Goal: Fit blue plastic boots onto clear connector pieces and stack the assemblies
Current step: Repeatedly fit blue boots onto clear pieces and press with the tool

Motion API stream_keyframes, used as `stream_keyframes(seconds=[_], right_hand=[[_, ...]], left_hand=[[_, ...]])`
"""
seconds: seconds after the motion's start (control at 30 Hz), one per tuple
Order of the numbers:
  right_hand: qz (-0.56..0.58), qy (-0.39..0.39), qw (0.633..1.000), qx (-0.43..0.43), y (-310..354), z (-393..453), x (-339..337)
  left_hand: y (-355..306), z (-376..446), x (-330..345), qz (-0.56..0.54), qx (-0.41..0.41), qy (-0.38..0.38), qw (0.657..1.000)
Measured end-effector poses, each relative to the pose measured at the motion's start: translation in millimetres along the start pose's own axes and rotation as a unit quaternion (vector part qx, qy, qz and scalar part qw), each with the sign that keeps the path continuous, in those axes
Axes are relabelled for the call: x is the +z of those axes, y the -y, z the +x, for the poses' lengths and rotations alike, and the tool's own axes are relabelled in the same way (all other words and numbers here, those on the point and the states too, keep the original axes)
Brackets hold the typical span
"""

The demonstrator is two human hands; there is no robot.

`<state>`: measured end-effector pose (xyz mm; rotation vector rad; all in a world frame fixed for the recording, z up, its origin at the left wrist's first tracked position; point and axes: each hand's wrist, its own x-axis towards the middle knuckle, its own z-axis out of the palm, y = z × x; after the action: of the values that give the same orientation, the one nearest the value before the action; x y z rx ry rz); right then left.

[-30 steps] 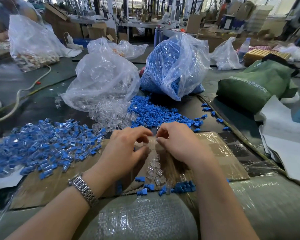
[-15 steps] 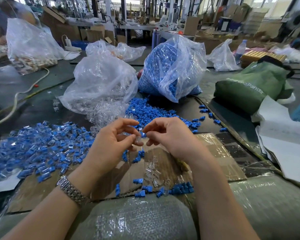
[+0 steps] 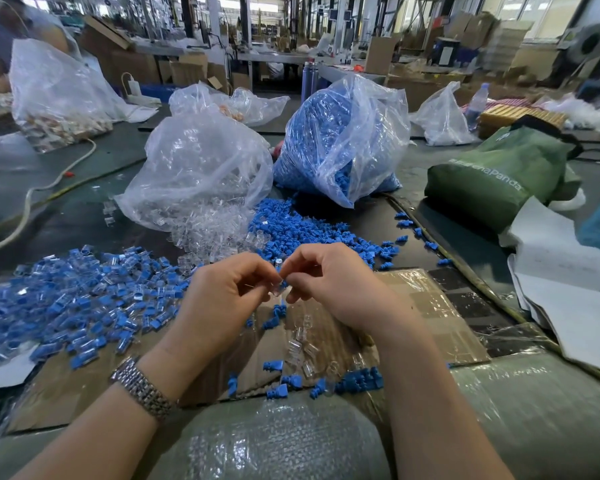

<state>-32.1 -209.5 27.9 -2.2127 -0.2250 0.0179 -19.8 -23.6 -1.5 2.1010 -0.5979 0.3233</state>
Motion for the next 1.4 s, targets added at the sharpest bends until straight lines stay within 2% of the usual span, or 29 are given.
stream_keyframes(seconds=[0.13, 0.27, 0.4, 0.53, 0.6, 0.77, 1.03, 1.27, 1.4], right_hand=[[0.004, -0.002, 1.0, -0.017, 1, 0, 2], [-0.001, -0.023, 0.999, -0.042, 1, 2, 6], [-0.016, -0.061, 0.995, -0.078, 0, 4, 6], [-0.012, -0.064, 0.992, -0.108, -1, 3, 6], [-0.014, -0.066, 0.991, -0.116, -2, 3, 5], [-0.026, -0.07, 0.988, -0.138, -3, 4, 9], [0.026, -0.081, 0.985, -0.151, -4, 3, 5], [-0.061, -0.061, 0.986, -0.139, 1, 1, 9], [-0.079, -0.056, 0.984, -0.151, 3, 0, 9]], left_hand=[[0, -2, 1, 0.011, 0.008, 0.001, 1.0], [0, 0, 0, -0.111, -0.089, 0.021, 0.99], [-1, 5, -7, -0.29, -0.181, 0.057, 0.938], [2, 5, -10, -0.4, -0.242, 0.086, 0.88], [2, 5, -9, -0.423, -0.261, 0.102, 0.862], [3, 4, -11, -0.361, -0.213, 0.097, 0.903], [6, 5, -14, -0.392, -0.203, 0.09, 0.893], [2, 3, -12, -0.32, -0.161, 0.059, 0.932], [3, 4, -11, -0.323, -0.171, 0.061, 0.929]])
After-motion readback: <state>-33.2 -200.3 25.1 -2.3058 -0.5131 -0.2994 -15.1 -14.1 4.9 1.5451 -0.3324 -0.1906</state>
